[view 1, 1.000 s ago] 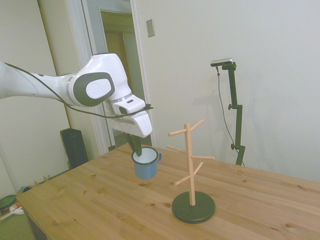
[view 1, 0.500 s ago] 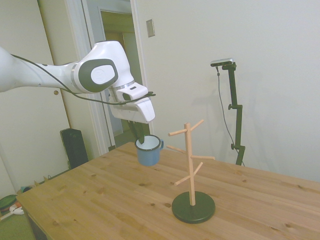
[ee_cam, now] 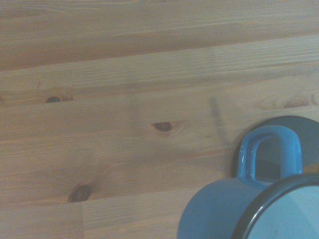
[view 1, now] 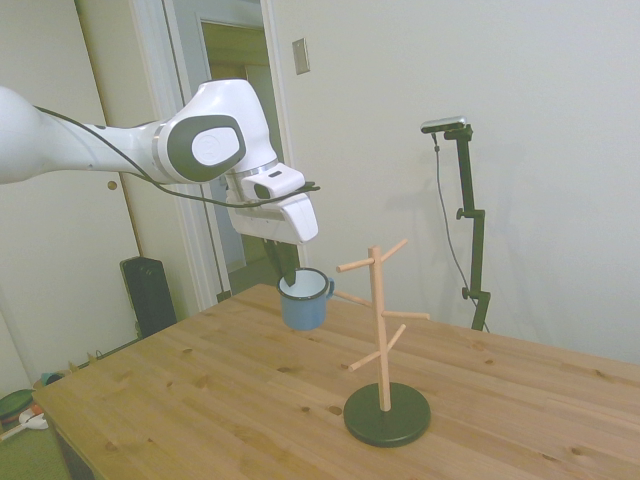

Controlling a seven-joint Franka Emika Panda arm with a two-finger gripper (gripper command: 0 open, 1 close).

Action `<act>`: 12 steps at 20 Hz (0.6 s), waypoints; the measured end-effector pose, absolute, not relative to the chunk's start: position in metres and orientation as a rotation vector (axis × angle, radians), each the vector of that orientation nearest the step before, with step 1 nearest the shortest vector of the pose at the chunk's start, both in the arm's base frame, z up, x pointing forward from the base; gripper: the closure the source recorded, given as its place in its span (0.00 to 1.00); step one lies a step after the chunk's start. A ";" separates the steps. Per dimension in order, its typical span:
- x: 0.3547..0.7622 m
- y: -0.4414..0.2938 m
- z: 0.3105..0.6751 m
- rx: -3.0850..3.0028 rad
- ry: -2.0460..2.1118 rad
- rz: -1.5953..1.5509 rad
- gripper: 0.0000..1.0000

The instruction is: Hang the mug

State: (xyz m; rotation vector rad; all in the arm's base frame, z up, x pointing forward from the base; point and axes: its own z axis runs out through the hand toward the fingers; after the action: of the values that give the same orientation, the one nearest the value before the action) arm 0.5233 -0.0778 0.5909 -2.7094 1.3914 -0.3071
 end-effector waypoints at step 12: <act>0.517 -0.117 0.591 -2.669 1.429 -0.298 1.00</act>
State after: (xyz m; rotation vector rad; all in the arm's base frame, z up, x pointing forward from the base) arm 0.5169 -0.1166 0.5907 -2.6686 1.4288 -0.2980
